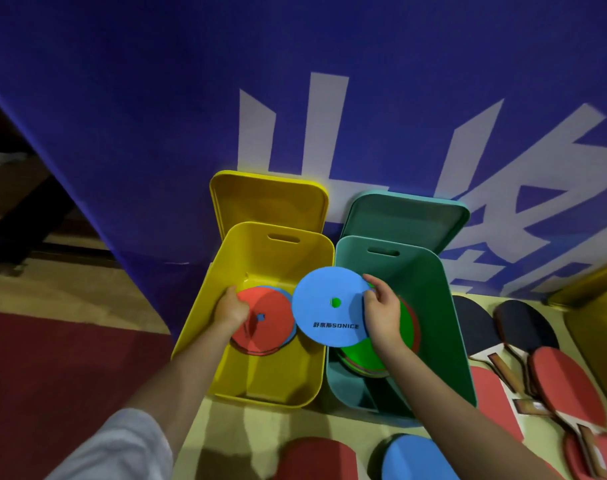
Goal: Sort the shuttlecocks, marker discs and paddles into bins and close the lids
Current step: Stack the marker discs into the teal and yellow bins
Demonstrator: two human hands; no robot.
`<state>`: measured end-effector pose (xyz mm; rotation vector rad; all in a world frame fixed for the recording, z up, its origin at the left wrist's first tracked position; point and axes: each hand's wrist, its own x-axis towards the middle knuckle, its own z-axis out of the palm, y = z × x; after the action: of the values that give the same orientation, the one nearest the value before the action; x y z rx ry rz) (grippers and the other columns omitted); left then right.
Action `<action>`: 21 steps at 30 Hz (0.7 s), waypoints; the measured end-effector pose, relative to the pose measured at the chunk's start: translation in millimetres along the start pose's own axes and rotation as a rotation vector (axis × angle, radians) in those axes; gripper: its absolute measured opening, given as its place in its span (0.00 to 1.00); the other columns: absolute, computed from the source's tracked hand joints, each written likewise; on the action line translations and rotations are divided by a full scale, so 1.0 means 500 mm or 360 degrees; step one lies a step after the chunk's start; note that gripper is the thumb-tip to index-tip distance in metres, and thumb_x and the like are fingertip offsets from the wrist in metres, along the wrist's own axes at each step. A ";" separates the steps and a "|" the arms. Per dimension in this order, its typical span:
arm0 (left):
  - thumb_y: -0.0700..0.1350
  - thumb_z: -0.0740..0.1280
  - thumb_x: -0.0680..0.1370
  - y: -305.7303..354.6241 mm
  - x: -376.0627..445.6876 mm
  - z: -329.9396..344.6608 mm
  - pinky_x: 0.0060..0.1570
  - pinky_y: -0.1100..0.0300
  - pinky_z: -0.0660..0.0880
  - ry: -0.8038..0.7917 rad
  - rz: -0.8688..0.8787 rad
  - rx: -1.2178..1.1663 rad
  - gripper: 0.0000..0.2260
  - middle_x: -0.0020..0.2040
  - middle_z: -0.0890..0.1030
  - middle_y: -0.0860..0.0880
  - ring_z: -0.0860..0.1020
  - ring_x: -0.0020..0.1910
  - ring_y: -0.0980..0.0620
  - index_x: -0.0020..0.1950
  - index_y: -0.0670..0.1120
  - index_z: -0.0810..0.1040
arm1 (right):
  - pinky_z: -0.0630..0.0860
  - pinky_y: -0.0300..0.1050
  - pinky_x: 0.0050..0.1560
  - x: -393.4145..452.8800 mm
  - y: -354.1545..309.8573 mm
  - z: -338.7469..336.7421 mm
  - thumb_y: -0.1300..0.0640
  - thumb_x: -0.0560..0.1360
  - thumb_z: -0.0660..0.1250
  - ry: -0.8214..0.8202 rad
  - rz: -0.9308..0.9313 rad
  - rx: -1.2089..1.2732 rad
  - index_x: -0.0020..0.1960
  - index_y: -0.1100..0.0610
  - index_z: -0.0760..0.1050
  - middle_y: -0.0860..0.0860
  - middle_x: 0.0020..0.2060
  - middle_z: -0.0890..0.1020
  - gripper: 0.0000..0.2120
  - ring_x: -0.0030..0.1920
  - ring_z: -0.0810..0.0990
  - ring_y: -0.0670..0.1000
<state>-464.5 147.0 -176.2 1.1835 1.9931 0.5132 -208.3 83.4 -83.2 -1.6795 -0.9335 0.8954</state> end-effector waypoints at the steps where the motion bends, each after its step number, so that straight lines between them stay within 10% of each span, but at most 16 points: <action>1: 0.37 0.63 0.76 0.008 -0.006 0.000 0.66 0.52 0.63 0.0002 0.0042 0.0040 0.26 0.70 0.69 0.35 0.67 0.69 0.39 0.74 0.38 0.63 | 0.73 0.43 0.47 0.001 -0.009 0.003 0.68 0.76 0.57 -0.0023 -0.0066 -0.0037 0.59 0.56 0.76 0.52 0.49 0.80 0.17 0.45 0.77 0.48; 9: 0.39 0.65 0.76 0.080 -0.073 -0.150 0.66 0.49 0.65 0.0632 0.1088 0.0214 0.22 0.67 0.71 0.40 0.68 0.66 0.41 0.71 0.41 0.69 | 0.69 0.45 0.60 0.023 -0.090 0.135 0.65 0.78 0.58 -0.0469 -0.0437 -0.0627 0.69 0.59 0.69 0.57 0.63 0.77 0.20 0.63 0.75 0.57; 16: 0.46 0.55 0.83 -0.019 -0.058 -0.208 0.42 0.55 0.69 0.0088 0.0692 -0.0024 0.20 0.53 0.79 0.40 0.77 0.46 0.45 0.76 0.48 0.61 | 0.68 0.45 0.41 -0.001 -0.047 0.289 0.67 0.75 0.58 -0.0695 -0.0181 -0.0732 0.66 0.59 0.69 0.60 0.50 0.81 0.20 0.46 0.79 0.59; 21: 0.43 0.55 0.82 -0.026 -0.042 -0.186 0.56 0.56 0.71 0.0184 0.0878 -0.0102 0.17 0.64 0.76 0.47 0.75 0.62 0.49 0.71 0.48 0.67 | 0.70 0.49 0.49 -0.008 0.030 0.327 0.67 0.76 0.58 -0.0545 0.0043 -0.0754 0.65 0.61 0.68 0.62 0.53 0.79 0.18 0.54 0.77 0.61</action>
<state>-537.2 125.3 -116.8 1.7000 1.7112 0.9281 -352.2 140.5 -137.9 -1.9706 -1.4446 1.0588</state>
